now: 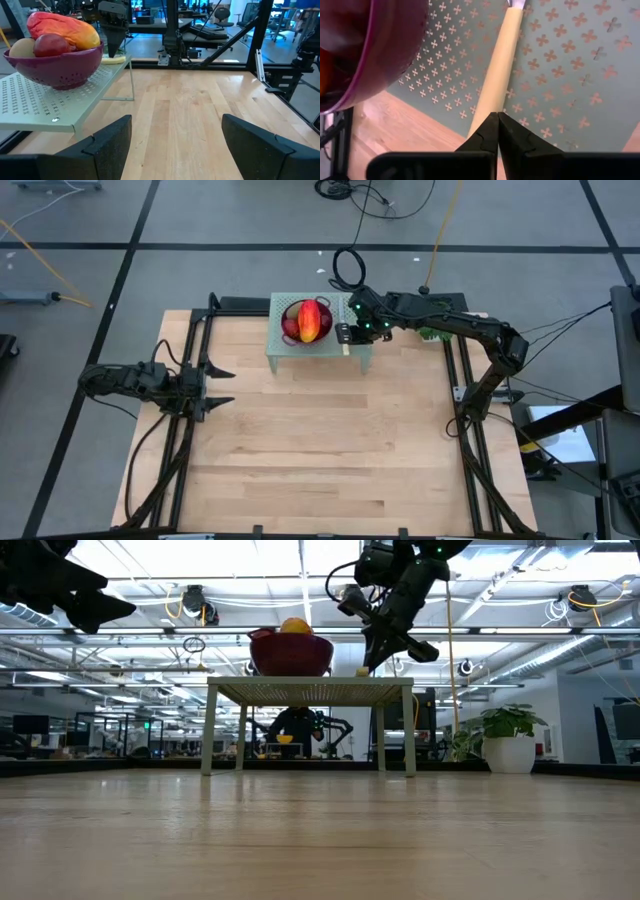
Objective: Pick & Place Fruit
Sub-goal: Return to Home Position
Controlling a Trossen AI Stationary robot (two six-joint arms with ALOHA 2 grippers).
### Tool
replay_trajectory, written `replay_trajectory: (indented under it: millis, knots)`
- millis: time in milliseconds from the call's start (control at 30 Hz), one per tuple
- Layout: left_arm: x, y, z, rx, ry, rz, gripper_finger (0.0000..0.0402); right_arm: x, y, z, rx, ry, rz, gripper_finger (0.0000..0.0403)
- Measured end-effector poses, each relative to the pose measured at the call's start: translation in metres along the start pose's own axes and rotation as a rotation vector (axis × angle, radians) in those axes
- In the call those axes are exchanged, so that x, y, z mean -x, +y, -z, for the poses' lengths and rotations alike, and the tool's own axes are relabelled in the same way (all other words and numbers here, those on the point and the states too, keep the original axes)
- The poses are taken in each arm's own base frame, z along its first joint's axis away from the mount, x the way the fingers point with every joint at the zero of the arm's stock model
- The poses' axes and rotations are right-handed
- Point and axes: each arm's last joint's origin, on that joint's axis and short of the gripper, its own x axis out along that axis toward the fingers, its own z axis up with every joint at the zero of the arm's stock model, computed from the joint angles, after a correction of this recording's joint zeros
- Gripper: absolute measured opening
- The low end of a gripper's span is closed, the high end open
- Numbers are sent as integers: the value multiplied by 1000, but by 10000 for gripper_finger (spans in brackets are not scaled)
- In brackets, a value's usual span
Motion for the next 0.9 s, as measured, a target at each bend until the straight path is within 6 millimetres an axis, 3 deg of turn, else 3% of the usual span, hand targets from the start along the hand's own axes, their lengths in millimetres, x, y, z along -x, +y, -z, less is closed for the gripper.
replay_trajectory:
  millis: [267,467,633,900]
  knots:
    - [0,0,0,23,0,1,310,16,-1,3,48,-28,5,0]
    - [0,0,0,24,0,1,310,31,0,21,64,7,54,0]
    - [0,0,0,18,0,1,310,26,9,32,86,17,57,0]
    - [0,0,0,21,0,0,310,22,12,34,94,-13,69,0]
